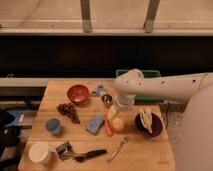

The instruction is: Place apple in red bowl

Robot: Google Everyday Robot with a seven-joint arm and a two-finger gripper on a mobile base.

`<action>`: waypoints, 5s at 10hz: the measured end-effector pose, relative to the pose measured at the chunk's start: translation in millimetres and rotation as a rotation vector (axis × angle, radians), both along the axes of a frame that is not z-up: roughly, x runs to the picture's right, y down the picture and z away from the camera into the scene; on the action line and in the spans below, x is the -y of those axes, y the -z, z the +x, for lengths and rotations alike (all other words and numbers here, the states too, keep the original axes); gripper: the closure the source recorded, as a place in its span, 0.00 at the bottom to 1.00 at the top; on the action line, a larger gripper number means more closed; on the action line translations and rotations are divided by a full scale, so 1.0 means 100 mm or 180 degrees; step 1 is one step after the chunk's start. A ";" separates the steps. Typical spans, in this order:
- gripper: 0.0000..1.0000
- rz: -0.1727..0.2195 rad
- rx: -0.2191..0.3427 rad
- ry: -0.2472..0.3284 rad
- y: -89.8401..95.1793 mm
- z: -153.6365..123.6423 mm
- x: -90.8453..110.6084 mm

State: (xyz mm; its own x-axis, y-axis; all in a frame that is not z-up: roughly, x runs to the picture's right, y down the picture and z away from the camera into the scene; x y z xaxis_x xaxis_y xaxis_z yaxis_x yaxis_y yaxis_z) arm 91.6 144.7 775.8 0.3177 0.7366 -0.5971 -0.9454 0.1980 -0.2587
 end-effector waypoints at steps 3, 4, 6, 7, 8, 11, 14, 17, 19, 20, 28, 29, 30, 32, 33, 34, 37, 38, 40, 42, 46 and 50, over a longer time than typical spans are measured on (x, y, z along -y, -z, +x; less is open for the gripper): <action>0.20 -0.0190 0.0025 -0.0023 -0.08 -0.09 -0.27; 0.20 -0.0246 0.0030 -0.0003 -0.11 -0.15 -0.35; 0.20 -0.0348 0.0002 -0.0009 -0.20 -0.15 -0.49; 0.20 -0.0380 -0.0011 -0.0020 -0.25 -0.14 -0.54; 0.20 -0.0385 -0.0025 -0.0047 -0.29 -0.13 -0.54; 0.20 -0.0380 -0.0103 -0.0148 -0.37 0.02 -0.49; 0.20 -0.0449 -0.0109 -0.0264 -0.49 0.12 -0.51; 0.28 -0.0512 -0.0064 -0.0321 -0.53 0.12 -0.59; 0.48 -0.0521 -0.0021 -0.0314 -0.51 0.09 -0.61; 0.59 -0.0489 0.0007 -0.0281 -0.49 0.06 -0.60; 1.00 0.0233 -0.0011 -0.0130 0.01 0.13 0.43; 1.00 0.0374 0.0003 -0.0082 0.05 0.12 0.68; 1.00 0.0508 0.0043 -0.0050 0.05 0.07 0.93; 1.00 0.0762 0.0208 -0.0006 0.03 -0.17 1.32; 1.00 0.0848 0.0312 0.0017 0.01 -0.31 1.48; 1.00 0.0914 0.0457 0.0051 -0.03 -0.53 1.67; 1.00 0.0953 0.0634 0.0125 -0.06 -0.83 1.86; 1.00 0.0960 0.0623 0.0130 -0.06 -0.81 1.87; 1.00 0.0958 0.0636 0.0139 -0.06 -0.84 1.86; 1.00 0.0970 0.0638 0.0124 -0.07 -0.83 1.85; 1.00 0.0933 0.0893 0.0192 -0.30 -1.28 1.77; 1.00 0.0678 0.1339 0.0423 -0.70 -2.18 1.61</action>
State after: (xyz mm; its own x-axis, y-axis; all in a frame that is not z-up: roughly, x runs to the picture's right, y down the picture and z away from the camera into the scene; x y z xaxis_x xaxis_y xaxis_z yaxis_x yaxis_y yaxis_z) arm -126.6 -16.2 846.1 0.5985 0.7652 -0.2372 -0.7305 0.3999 -0.5536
